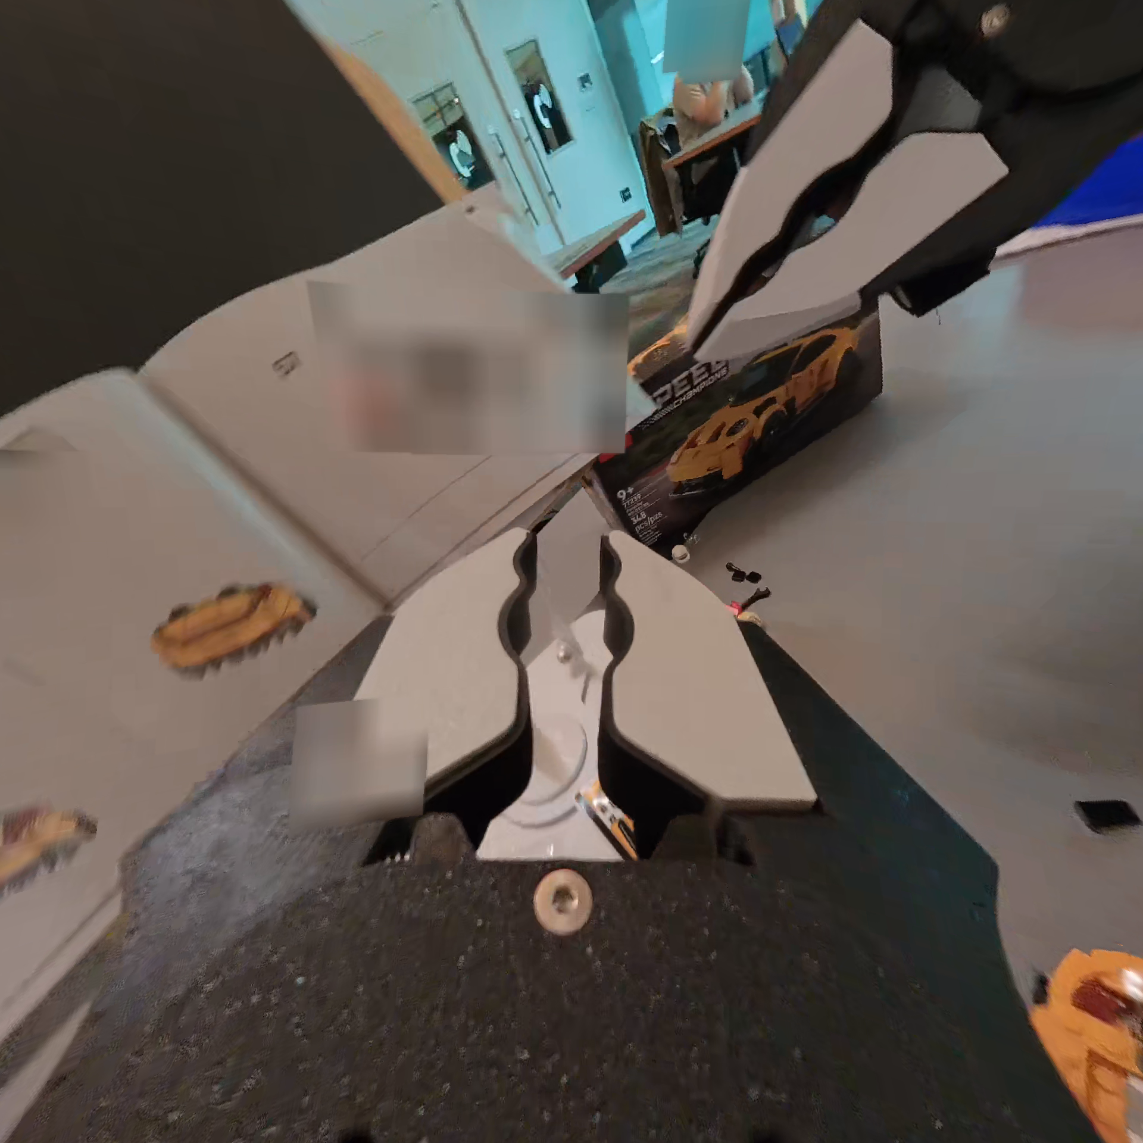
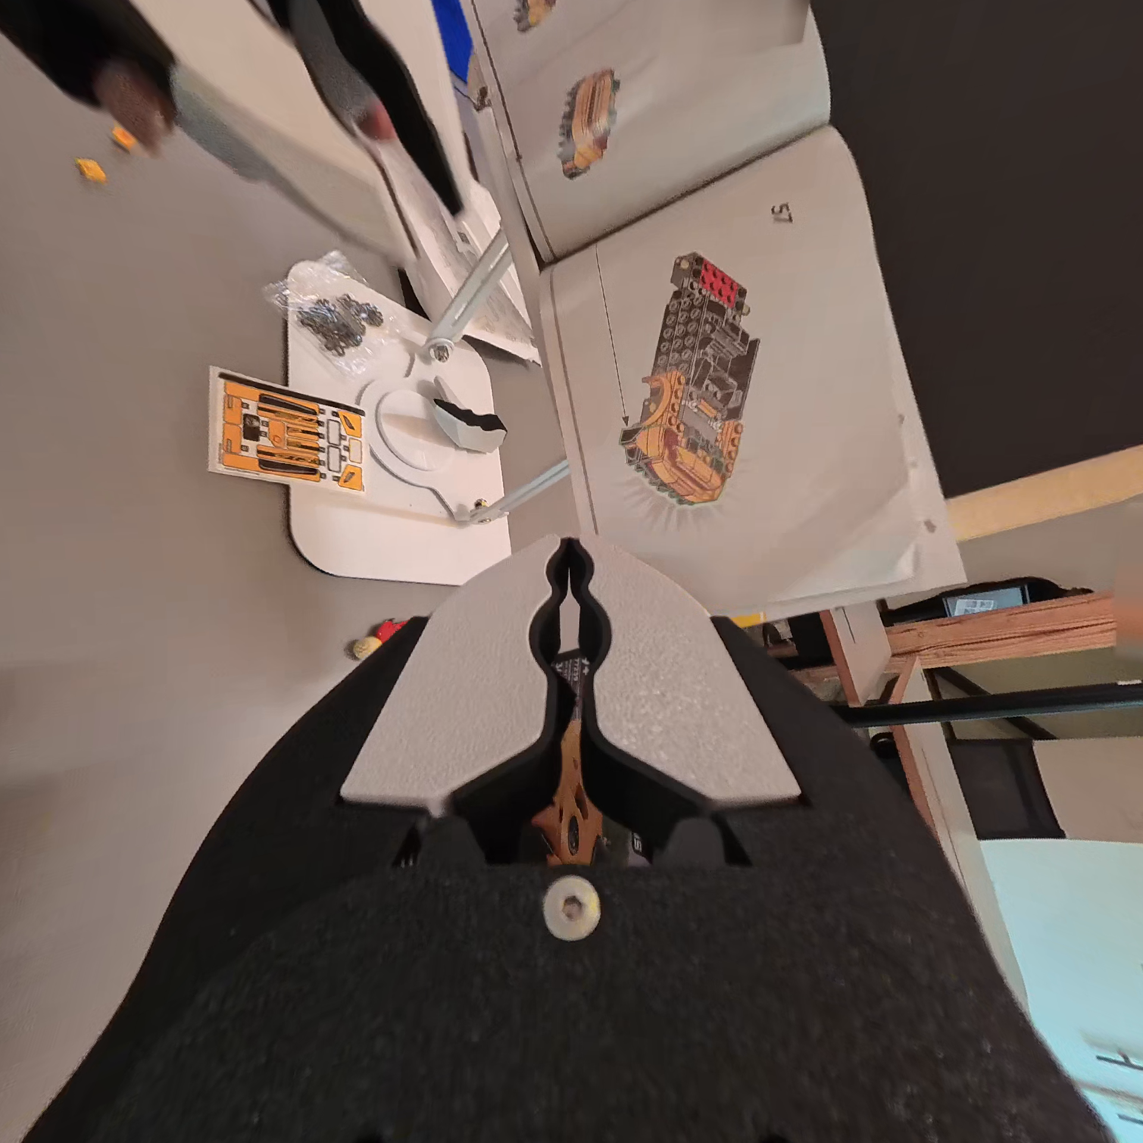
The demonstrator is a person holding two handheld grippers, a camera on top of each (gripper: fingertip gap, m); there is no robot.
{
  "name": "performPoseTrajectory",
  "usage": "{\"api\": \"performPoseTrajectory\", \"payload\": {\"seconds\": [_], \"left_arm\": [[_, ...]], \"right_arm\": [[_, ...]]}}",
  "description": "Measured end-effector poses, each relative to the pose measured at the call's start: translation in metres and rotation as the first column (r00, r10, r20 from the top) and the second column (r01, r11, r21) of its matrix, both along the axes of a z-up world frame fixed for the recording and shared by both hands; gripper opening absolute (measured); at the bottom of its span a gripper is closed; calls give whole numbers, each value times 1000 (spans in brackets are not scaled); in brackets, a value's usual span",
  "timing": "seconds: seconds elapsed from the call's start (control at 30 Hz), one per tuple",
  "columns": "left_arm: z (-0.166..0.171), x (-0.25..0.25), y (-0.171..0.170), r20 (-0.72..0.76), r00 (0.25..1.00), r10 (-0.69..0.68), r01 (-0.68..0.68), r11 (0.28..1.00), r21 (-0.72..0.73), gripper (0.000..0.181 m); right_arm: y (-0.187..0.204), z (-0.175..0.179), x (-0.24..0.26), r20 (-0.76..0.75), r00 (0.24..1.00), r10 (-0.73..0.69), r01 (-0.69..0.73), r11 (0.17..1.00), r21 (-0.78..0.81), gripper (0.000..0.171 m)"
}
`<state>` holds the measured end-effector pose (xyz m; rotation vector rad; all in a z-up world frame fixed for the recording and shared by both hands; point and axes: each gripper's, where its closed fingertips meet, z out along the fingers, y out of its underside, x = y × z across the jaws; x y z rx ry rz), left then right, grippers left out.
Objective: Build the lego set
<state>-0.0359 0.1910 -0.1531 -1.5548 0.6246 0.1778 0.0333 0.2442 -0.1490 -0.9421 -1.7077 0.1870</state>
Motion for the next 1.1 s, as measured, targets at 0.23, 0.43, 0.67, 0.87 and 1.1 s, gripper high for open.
{"api": "performPoseTrajectory", "payload": {"seconds": [0.23,0.43,0.67,0.87,1.1], "left_arm": [[-12,23,45,-165,986,18,-18,1000,-2,22],[-15,19,34,-60,998,29,-29,1000,-8,19],[-8,-1,17,95,994,57,-58,998,3,15],[-13,-11,17,174,982,71,-66,997,-31,14],[-8,-7,20,140,988,67,-64,998,-26,24]], "right_arm": [[6,5,6,19,997,-80,77,989,124,0],[46,-29,-3,46,981,-191,166,932,321,35],[66,-36,-22,-16,982,-189,174,859,481,10],[57,-33,-16,-4,986,-167,159,924,347,0],[23,-12,-4,-56,995,-87,91,994,58,0]]}}
